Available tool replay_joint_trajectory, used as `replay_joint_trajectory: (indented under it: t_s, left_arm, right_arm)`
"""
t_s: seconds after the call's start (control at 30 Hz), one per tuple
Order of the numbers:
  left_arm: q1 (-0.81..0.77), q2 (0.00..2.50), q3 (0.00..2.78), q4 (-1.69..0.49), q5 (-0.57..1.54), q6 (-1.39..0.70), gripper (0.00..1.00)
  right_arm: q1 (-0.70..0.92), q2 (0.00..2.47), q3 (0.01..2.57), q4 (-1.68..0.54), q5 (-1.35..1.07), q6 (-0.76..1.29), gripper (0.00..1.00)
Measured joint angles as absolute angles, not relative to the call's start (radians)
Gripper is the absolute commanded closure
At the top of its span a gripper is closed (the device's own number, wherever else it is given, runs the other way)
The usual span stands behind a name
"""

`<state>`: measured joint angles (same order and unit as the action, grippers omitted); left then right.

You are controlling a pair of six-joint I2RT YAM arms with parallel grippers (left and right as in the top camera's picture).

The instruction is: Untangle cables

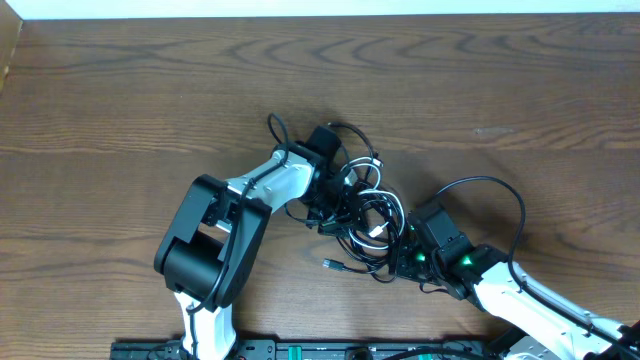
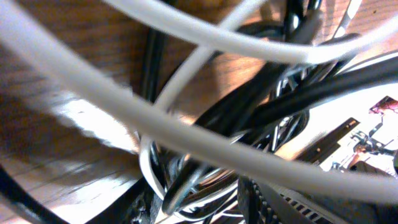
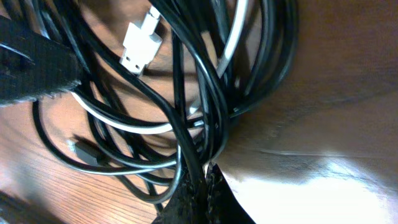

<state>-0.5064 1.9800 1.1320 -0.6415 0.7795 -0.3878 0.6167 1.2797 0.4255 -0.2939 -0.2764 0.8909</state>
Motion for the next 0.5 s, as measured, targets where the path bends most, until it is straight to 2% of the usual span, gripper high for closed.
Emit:
replay_joint_trajectory:
  t_s: [0.1, 0.3, 0.5]
  left_arm:
    - [-0.518, 1.977, 1.132, -0.635, 0.735, -0.408, 0.92]
    - [-0.567, 1.953, 1.137, -0.639, 0.567, -0.458, 0.92]
    - [-0.564, 1.93, 1.17, -0.786, 0.294, -0.551, 0.92]
  right_arm:
    - [0.617, 1.28, 0.426, -0.351, -0.247, 0.913, 0.99]
    - [0.619, 1.271, 0.444, -0.441, -0.188, 0.96, 0.99]
    - [0.591, 1.256, 0.464, -0.573, -0.138, 0.994, 0.99]
